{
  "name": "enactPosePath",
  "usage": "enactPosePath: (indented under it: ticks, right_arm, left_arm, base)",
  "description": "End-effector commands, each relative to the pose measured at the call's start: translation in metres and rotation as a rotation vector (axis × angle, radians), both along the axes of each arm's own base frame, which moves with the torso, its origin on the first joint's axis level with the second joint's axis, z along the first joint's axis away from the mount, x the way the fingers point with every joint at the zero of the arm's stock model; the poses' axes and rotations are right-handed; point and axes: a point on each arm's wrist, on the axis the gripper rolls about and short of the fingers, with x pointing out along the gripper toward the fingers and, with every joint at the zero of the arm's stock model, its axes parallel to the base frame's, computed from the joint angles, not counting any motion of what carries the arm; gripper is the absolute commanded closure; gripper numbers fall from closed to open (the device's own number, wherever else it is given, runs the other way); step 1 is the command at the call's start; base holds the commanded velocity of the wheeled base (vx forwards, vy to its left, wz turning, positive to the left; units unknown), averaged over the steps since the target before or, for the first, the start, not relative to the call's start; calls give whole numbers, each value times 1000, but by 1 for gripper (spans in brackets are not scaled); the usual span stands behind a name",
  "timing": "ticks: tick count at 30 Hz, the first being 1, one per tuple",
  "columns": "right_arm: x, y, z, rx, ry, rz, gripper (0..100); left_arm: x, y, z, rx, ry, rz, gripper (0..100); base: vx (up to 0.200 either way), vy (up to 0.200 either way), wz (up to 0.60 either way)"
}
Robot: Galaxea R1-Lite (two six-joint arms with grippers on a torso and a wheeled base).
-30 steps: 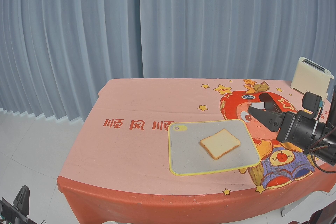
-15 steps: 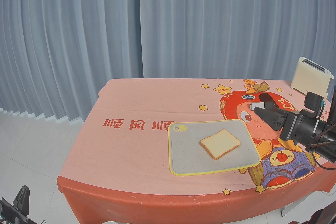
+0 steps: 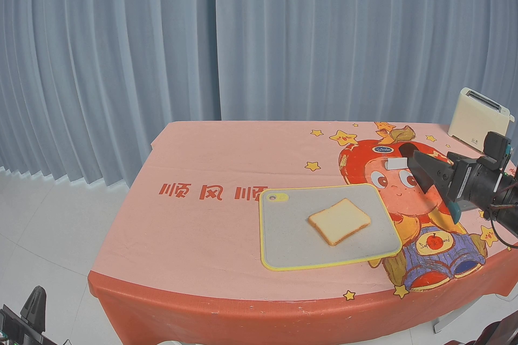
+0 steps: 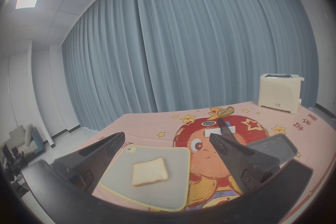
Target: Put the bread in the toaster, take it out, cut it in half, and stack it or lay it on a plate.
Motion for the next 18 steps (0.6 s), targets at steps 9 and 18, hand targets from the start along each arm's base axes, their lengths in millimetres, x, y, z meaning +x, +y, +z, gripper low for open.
enactPosePath:
  ticks: [9,18]
  right_arm:
    - [-2,-12,1,-75,-30,-44,0]
    - [3,-21,-2,-123,-21,-99,0]
  left_arm:
    - [1,0,-5,0,10,0,100]
    - [1,0,-5,0,10,0,100]
  base:
    - [0,0,0]
    - [0,0,0]
